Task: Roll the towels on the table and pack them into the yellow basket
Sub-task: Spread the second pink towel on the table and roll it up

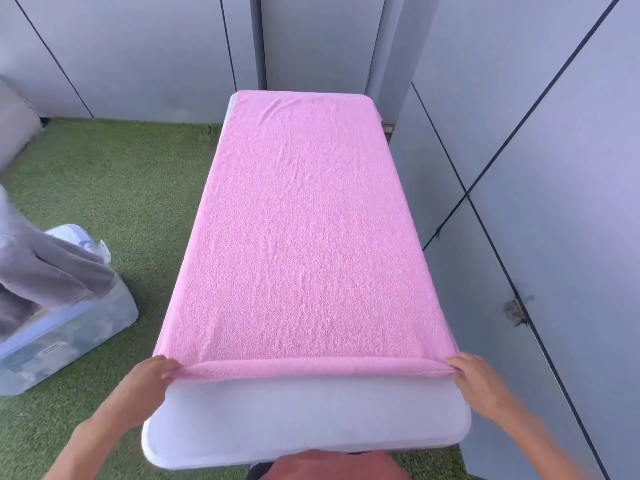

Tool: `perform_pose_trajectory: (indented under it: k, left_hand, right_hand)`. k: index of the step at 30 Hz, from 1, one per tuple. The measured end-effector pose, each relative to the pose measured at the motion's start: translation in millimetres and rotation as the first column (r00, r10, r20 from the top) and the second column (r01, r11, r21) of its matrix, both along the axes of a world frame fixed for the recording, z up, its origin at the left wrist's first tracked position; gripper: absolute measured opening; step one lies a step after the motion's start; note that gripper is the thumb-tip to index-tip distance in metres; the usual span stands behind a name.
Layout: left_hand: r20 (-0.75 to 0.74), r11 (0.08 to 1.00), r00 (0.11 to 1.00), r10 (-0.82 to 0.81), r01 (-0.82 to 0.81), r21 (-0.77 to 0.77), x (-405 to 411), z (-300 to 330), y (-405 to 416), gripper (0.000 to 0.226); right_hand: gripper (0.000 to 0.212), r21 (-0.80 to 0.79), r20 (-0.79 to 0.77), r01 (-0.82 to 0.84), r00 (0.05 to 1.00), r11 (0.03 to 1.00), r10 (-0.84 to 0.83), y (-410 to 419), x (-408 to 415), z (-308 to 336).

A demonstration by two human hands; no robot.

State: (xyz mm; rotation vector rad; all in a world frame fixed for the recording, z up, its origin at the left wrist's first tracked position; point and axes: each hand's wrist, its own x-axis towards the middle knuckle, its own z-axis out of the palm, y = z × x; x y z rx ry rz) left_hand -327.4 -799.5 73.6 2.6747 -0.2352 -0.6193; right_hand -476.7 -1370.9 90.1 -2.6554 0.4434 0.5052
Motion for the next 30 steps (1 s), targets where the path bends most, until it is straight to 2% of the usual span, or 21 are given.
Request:
perform_pose_trajectory:
  k: [3,5,6,8,10,12,14,16,18,20,23,25,28,30]
  left_hand:
    - [-0.086,0.99,0.99,0.11,-0.117,-0.079,20,5,-2,0.02]
    - [-0.054,0.965,0.971,0.231,-0.236,-0.117,30,11,-9,0.019]
    - [0.006,0.964,0.969,0.248,-0.246,-0.103,30,12,-12,0.018]
    - [0.251,0.987,0.956,0.154,-0.162,0.011,22,12,-17,0.017]
    - [0.467,0.994,0.884,0.003,-0.055,0.097,-3,8,-24,0.015]
    - [0.528,0.993,0.849,-0.027,-0.037,0.111,-36,-2,-31,0.031]
    - [0.52,0.991,0.854,-0.037,-0.035,0.127,-57,-15,-35,0.055]
    - [0.522,0.987,0.85,-0.069,-0.017,0.158,-53,-27,-33,0.065]
    - [0.476,0.992,0.879,-0.019,-0.041,0.115,-34,-28,-34,0.062]
    - [0.411,0.995,0.91,0.055,-0.083,0.049,-16,-21,-36,0.048]
    - [0.361,0.997,0.933,-0.004,-0.024,0.074,-6,-19,-28,0.029]
    - [0.291,0.995,0.955,-0.054,0.025,0.1,-3,-18,-15,0.023]
    - [0.005,0.987,0.995,-0.104,0.103,0.125,10,-8,-5,0.032]
    - [-0.096,0.996,0.995,-0.012,0.02,0.085,19,-1,-9,0.023]
  right_hand:
    - [0.025,0.164,-0.028,0.17,0.985,0.972,-0.168,-5,18,11]
    - [0.03,0.225,0.068,0.285,0.949,0.932,-0.307,0,28,11]
    - [0.033,0.236,0.125,0.317,0.928,0.919,-0.352,4,29,9]
    - [0.031,0.08,0.265,0.314,0.908,0.946,-0.323,15,24,4]
    - [0.019,-0.21,0.362,0.296,0.909,0.932,-0.207,27,10,0]
    - [0.027,-0.334,0.361,0.253,0.924,0.908,-0.125,40,-3,-3]
    - [0.044,-0.347,0.329,0.168,0.943,0.923,-0.048,49,-11,-8]
    - [0.048,-0.324,0.314,0.13,0.949,0.937,-0.024,46,-6,-15]
    - [0.043,-0.288,0.324,0.154,0.944,0.945,-0.055,40,6,-20]
    - [0.039,-0.254,0.331,0.168,0.94,0.953,-0.077,37,16,-22]
    - [0.026,-0.272,0.281,0.146,0.957,0.951,-0.066,32,18,-20]
    - [0.025,-0.28,0.202,0.081,0.979,0.957,-0.024,26,8,-18]
    - [0.031,-0.226,-0.019,-0.018,1.0,0.974,0.014,16,2,-8]
    - [0.027,-0.096,-0.034,0.021,0.999,0.995,-0.024,14,7,-2]
